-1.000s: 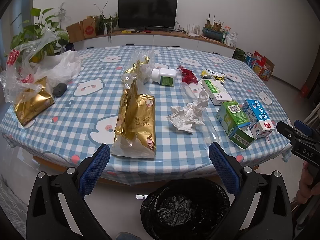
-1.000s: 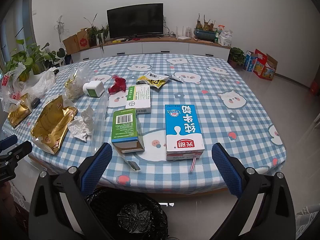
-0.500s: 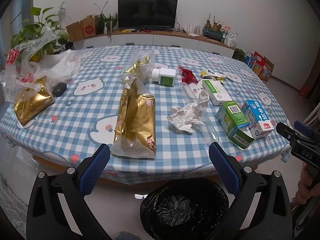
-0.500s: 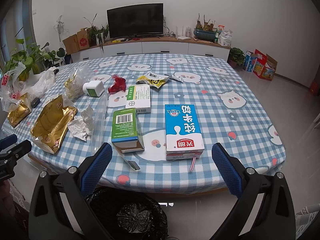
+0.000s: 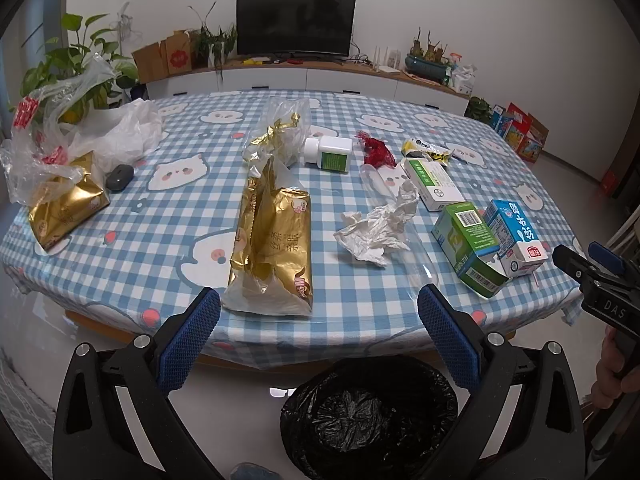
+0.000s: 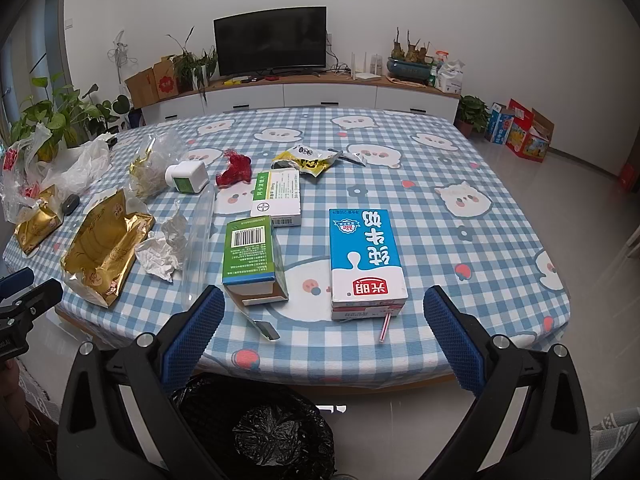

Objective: Collect trash

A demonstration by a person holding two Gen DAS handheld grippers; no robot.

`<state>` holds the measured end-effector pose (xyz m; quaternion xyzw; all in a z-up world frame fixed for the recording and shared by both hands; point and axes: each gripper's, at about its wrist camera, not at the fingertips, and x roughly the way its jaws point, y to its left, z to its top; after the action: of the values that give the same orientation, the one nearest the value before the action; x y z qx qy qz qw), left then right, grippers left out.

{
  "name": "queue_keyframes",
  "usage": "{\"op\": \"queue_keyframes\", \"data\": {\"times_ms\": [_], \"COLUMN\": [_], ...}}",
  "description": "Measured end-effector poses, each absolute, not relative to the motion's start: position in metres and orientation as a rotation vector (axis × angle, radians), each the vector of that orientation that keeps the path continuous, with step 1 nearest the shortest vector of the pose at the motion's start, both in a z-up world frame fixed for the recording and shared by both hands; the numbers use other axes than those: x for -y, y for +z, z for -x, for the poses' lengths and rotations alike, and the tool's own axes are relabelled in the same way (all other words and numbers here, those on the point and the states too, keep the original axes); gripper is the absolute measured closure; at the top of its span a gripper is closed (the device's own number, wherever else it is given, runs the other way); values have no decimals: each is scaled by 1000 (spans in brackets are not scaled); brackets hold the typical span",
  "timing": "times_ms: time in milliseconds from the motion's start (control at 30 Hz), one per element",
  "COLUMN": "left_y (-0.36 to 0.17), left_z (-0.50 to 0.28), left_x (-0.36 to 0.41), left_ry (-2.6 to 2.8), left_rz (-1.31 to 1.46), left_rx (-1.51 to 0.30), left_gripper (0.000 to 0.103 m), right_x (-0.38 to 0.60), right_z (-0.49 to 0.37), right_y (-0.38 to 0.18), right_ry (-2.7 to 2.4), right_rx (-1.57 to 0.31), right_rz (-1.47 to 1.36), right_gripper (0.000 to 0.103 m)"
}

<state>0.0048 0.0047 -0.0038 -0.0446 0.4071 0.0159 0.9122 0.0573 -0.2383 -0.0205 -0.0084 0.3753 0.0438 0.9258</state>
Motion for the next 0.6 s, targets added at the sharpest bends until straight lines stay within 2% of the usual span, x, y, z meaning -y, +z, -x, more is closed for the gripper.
{"op": "queue_keyframes", "data": {"times_ms": [600], "left_y": [-2], "left_z": [-33], "left_x": [-26], "left_ry": [69], "left_rz": [93], "left_rx": [-860], "left_gripper": [6], "right_x": [213], "right_z": [-70], "right_y": [-21], "right_ry": [131], "right_rx": [-775], "right_rz": [65], "right_gripper": [7]}}
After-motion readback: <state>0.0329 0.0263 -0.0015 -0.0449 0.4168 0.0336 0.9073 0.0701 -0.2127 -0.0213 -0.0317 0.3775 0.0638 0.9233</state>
